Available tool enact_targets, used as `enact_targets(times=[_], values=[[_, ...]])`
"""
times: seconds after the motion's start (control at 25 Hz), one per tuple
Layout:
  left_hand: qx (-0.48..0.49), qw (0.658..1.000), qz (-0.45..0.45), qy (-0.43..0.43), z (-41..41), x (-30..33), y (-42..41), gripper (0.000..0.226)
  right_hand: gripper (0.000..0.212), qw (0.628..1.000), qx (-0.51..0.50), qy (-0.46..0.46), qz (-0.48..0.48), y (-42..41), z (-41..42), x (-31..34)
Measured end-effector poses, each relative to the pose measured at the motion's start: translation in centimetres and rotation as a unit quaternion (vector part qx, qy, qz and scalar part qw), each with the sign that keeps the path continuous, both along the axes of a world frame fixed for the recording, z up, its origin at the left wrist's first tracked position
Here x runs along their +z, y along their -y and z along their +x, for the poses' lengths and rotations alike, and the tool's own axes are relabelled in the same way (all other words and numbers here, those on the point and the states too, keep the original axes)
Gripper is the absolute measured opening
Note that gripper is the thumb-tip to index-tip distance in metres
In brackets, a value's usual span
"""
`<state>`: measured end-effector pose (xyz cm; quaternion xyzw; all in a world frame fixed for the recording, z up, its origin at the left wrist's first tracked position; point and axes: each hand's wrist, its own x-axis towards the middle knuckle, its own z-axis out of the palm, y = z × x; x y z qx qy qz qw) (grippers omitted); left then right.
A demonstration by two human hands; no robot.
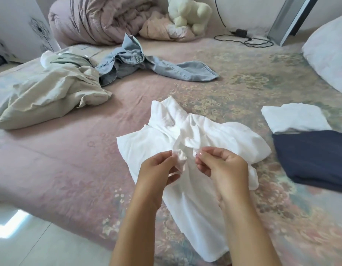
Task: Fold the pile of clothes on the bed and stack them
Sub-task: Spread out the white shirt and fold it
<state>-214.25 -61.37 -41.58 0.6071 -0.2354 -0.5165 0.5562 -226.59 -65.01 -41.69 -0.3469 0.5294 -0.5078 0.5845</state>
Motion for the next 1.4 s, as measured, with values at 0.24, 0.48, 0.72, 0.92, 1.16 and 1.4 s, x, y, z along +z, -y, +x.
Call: enact_targets(times=[0.24, 0.48, 0.72, 0.92, 1.16, 1.4], values=[[0.014, 0.997, -0.013, 0.075, -0.5, -0.2, 0.5, 0.019, 0.017, 0.993, 0.030, -0.100, -0.048, -0.3, 1.6, 0.0], [-0.025, 0.994, -0.025, 0.106, -1.4, -0.3, 0.9, 0.020, 0.017, 0.993, 0.032, -0.096, -0.056, 0.4, 0.8, -0.7], [-0.047, 0.990, -0.040, 0.125, -1.6, -0.4, 0.6, 0.023, 0.024, 0.997, 0.029, -0.049, -0.052, 0.7, 0.5, -0.8], [-0.033, 0.999, -0.042, 0.008, -0.9, -0.7, 0.8, 0.022, 0.023, 0.997, 0.075, -0.007, -0.028, 0.9, 0.4, -0.8], [-0.042, 0.995, -0.072, -0.049, -0.6, -1.0, 1.1, 0.024, 0.023, 0.996, 0.082, 0.004, -0.031, 1.8, 0.4, -1.1], [-0.032, 0.994, -0.051, -0.090, 0.1, -1.5, 1.6, 0.010, 0.024, 0.991, 0.127, -0.002, -0.045, 2.1, 0.4, -1.7]])
